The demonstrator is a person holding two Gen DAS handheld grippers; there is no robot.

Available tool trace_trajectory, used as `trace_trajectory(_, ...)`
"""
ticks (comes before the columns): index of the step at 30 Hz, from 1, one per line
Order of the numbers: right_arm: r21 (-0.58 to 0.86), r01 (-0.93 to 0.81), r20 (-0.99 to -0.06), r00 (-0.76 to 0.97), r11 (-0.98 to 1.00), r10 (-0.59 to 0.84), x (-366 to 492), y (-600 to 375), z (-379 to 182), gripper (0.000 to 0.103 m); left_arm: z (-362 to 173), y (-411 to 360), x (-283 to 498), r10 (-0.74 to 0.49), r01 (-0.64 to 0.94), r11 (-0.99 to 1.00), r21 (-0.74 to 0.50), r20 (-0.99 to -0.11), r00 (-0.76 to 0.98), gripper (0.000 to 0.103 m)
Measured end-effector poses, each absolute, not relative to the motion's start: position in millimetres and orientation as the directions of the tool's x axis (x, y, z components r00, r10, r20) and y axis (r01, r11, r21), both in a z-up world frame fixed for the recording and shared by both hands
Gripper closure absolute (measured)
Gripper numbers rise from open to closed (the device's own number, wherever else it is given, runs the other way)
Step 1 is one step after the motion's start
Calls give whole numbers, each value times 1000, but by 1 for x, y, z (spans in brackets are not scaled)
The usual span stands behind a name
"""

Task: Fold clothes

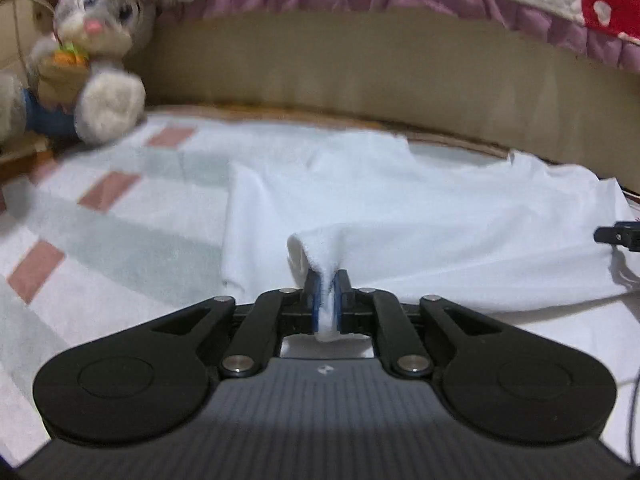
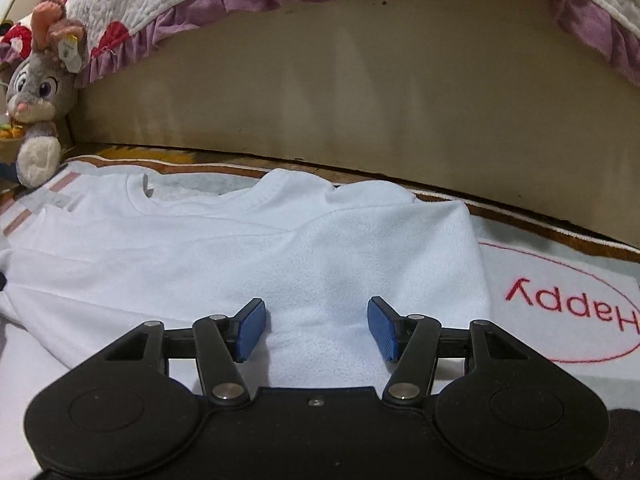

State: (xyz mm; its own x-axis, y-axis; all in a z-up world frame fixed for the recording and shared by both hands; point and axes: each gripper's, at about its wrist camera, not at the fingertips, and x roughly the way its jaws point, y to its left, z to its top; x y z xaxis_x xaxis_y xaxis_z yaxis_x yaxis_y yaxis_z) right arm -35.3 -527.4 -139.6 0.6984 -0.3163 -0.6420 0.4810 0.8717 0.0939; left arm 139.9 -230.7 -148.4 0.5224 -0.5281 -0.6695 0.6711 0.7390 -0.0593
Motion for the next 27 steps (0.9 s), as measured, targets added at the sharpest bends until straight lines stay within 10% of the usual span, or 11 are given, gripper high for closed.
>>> trace_trajectory(2,82,480,-650,690,874,-318,-34,-528,-140,40,-147,-226,148,-544,685,714,-146,-731,411,66)
trace_trajectory(8,67,454,-654,693,889,-304,-32,-527,-143,33,-143,-223,169,-617,633,725,-272,-665,421,42)
trace_trajectory(10,79,453,-653,697,888,-298,-33,-528,-143,33,-151,-230,179,-617,614,733,-293,-668,417,43)
trace_trajectory(11,83,452,-653,698,888,-294,-34,-529,-143,33,-159,-234,185,-607,608,737,-294,-684,405,59)
trace_trajectory(12,86,451,-652,700,888,-292,-34,-529,-143,33,-163,-238,186,-607,621,731,-281,-682,407,101)
trace_trajectory(17,101,452,-650,704,886,-285,-37,-529,-144,32,-133,-257,143,-592,740,669,76,-547,592,94)
trace_trajectory(20,113,439,-655,707,891,-266,-40,-530,-141,32,-104,-240,123,-550,702,698,143,-522,652,54)
trace_trajectory(27,423,367,-617,786,829,-33,-71,-531,-55,32,-51,-132,84,-468,704,699,125,-664,583,53)
